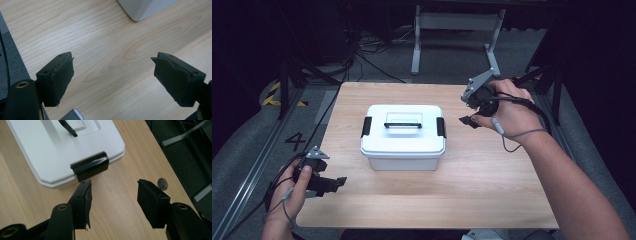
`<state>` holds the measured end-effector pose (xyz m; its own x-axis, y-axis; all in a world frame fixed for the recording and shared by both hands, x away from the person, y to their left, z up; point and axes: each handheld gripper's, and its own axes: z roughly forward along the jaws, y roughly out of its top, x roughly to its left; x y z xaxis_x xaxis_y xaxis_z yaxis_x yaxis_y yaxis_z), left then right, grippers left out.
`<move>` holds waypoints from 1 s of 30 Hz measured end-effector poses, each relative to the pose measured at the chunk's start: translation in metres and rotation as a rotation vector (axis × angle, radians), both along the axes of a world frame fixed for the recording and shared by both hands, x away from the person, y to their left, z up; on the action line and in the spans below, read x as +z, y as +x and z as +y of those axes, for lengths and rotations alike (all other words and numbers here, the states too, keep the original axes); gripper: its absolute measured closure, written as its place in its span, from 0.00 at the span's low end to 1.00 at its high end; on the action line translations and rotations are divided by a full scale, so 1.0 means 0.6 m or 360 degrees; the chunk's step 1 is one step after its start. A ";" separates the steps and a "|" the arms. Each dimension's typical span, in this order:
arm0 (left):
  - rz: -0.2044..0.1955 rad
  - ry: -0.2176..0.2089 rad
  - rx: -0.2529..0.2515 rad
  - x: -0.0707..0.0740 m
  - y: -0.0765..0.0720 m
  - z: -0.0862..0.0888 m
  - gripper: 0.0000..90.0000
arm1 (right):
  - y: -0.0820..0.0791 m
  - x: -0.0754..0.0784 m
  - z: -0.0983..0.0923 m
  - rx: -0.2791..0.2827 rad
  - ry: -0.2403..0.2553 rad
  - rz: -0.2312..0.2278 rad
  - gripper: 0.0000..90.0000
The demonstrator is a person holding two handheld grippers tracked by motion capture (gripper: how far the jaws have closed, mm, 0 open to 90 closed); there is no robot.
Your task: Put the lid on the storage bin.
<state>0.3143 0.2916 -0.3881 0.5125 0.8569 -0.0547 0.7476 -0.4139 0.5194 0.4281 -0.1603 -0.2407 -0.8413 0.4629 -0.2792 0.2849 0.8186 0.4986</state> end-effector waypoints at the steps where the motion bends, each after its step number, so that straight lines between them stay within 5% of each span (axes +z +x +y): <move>1: -0.0001 0.0002 0.0000 0.000 0.000 0.000 0.18 | 0.000 -0.002 -0.006 -0.0011 -0.0001 0.0001 0.50; 24: 0.0021 0.0022 0.0043 -0.008 0.008 -0.001 0.18 | 0.005 -0.051 -0.141 -0.0248 0.0076 0.0088 0.42; 30: 0.0025 0.0034 0.0040 -0.013 0.020 -0.005 0.18 | 0.011 -0.083 -0.177 -0.0307 0.0108 0.0116 0.41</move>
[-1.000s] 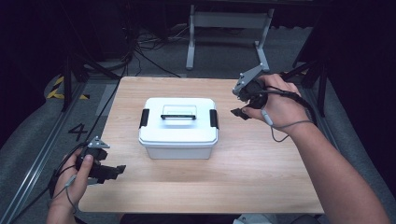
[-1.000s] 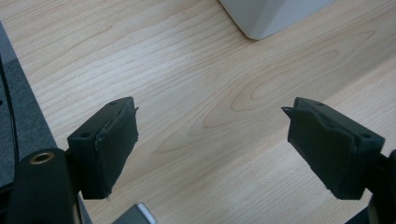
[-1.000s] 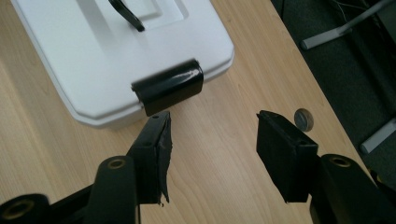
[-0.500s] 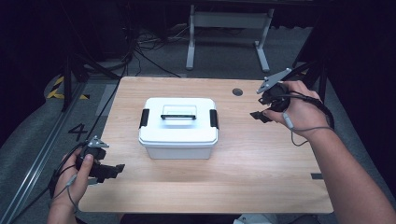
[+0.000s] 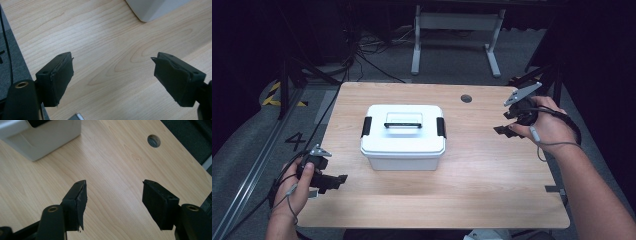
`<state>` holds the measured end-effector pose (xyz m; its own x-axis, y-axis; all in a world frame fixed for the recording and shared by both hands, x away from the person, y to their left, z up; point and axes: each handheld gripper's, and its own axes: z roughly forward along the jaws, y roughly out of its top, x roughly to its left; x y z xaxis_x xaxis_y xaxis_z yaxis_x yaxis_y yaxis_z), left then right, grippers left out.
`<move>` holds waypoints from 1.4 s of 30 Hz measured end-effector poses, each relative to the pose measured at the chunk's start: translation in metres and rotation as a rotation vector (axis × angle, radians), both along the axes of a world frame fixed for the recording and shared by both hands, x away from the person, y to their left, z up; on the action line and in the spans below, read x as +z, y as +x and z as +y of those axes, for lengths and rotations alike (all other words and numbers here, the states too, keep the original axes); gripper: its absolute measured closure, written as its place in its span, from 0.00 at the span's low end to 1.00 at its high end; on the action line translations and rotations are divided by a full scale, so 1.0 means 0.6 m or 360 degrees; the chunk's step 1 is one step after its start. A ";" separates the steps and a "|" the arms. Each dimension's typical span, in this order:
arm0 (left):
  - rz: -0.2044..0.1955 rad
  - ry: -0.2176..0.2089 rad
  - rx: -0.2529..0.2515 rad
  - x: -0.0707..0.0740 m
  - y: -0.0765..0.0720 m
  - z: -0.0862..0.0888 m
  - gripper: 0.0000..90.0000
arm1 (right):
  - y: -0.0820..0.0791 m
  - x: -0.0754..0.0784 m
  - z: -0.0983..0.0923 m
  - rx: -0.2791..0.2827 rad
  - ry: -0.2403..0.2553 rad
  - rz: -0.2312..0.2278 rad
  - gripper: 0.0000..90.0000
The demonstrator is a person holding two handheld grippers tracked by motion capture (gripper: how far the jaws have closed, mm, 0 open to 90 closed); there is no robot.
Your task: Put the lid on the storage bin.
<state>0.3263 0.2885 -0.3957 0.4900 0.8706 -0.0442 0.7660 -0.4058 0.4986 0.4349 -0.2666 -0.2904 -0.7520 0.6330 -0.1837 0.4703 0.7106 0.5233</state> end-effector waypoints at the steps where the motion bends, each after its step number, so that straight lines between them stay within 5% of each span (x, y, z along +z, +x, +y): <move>1: 0.0011 0.0000 -0.0005 0.000 0.001 -0.001 0.18 | 0.001 -0.007 -0.005 -0.0014 0.0007 0.0008 0.41; 11: -0.0002 0.0011 -0.0017 -0.007 0.009 -0.001 0.19 | 0.008 -0.083 -0.045 -0.0096 0.0067 0.0083 0.40; 34: 0.0022 0.0017 -0.0014 -0.020 0.011 -0.002 0.19 | 0.000 -0.220 -0.075 -0.0227 0.0138 0.0197 0.39; 42: 0.0031 0.0000 -0.0003 -0.026 0.014 0.000 0.18 | -0.016 -0.249 -0.080 -0.0258 0.0270 0.0042 0.40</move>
